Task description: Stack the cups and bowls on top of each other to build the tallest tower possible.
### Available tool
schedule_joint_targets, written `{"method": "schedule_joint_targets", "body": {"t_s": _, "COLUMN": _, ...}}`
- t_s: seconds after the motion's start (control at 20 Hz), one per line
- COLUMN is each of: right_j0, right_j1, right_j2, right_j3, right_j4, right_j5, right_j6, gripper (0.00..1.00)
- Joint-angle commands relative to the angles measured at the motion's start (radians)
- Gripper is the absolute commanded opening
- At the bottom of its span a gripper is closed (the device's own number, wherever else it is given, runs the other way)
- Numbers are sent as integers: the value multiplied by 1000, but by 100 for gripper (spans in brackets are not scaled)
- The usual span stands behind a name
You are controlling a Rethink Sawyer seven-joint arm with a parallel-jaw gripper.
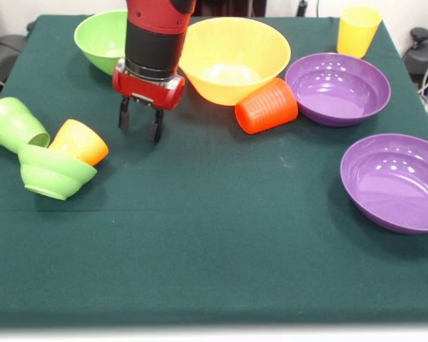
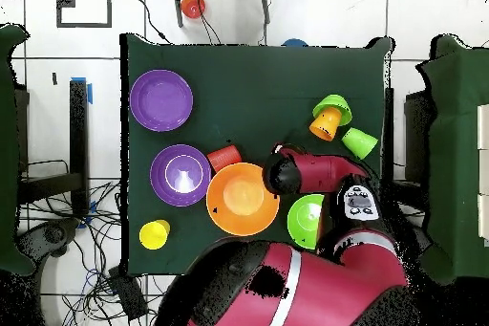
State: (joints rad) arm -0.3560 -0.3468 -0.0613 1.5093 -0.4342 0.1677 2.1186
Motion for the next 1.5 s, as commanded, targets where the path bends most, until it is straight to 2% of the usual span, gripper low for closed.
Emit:
{"method": "schedule_joint_targets", "body": {"t_s": 0.05, "right_j0": 75, "right_j1": 35, "right_j2": 112, "right_j3": 99, "right_j4": -51, "right_j5": -38, "right_j6": 28, "gripper": 100}}
{"method": "schedule_joint_targets", "body": {"t_s": 0.75, "right_j0": 98, "right_j1": 17, "right_j2": 91, "right_j3": 133, "right_j4": -40, "right_j5": -19, "right_j6": 35, "gripper": 100}}
{"method": "schedule_joint_targets", "body": {"t_s": 1.05, "right_j0": 13, "right_j1": -4, "right_j2": 161, "right_j3": 184, "right_j4": -68, "right_j5": -35, "right_j6": -15, "gripper": 100}}
{"method": "schedule_joint_targets", "body": {"t_s": 1.5, "right_j0": 5, "right_j1": -23, "right_j2": 147, "right_j3": 217, "right_j4": -117, "right_j5": -78, "right_j6": -13, "gripper": 100}}
